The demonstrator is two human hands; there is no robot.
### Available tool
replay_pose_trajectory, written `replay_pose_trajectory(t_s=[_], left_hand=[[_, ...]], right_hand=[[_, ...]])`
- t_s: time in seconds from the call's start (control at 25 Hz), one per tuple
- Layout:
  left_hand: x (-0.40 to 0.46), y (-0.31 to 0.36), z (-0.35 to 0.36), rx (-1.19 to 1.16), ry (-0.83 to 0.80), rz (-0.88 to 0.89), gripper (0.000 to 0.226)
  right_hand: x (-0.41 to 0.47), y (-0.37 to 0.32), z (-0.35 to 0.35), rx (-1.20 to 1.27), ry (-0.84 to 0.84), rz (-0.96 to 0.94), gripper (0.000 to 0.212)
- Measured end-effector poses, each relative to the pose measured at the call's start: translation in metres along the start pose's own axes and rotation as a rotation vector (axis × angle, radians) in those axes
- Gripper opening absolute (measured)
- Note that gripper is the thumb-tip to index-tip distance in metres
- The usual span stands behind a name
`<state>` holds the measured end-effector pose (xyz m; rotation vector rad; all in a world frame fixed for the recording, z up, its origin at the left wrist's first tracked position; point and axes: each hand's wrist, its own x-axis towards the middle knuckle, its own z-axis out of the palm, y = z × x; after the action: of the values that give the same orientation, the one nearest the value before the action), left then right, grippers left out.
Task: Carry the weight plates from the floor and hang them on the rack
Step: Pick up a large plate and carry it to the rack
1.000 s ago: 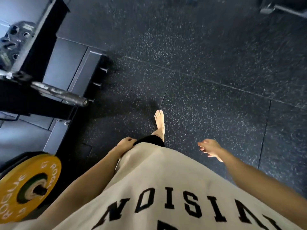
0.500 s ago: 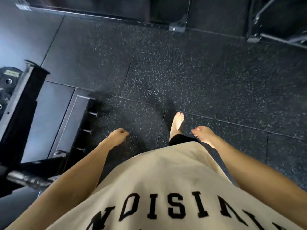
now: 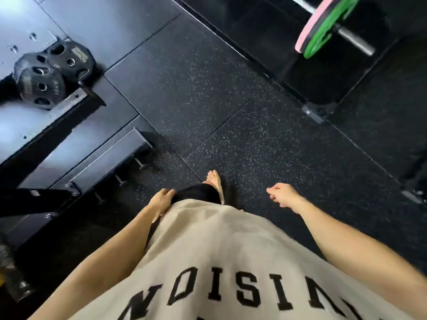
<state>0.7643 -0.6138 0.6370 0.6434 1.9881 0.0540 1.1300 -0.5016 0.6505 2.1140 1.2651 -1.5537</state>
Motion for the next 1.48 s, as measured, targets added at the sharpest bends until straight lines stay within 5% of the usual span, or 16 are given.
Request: replay_pose_trajectory(t_s=[0.32, 0.84, 1.12, 1.48], left_hand=[[0.127, 0.117, -0.093, -0.179, -0.095, -0.124, 0.043], [0.286, 0.262, -0.309, -0.515, 0.090, -0.312, 0.033], [0.337, 0.299, -0.402, -0.686, 0.256, -0.444, 0.036], [0.422, 0.213, -0.552, -0.898, 0.236, -0.522, 0.040]], right_hand=[[0.128, -0.249, -0.079, -0.278, -0.062, -0.121, 0.021], [0.287, -0.701, -0.094, -0.754, -0.226, -0.477, 0.014], [0.310, -0.921, -0.039, -1.001, -0.366, -0.600, 0.019], [0.312, -1.121, 0.121, -1.208, -0.403, -0.694, 0.020]])
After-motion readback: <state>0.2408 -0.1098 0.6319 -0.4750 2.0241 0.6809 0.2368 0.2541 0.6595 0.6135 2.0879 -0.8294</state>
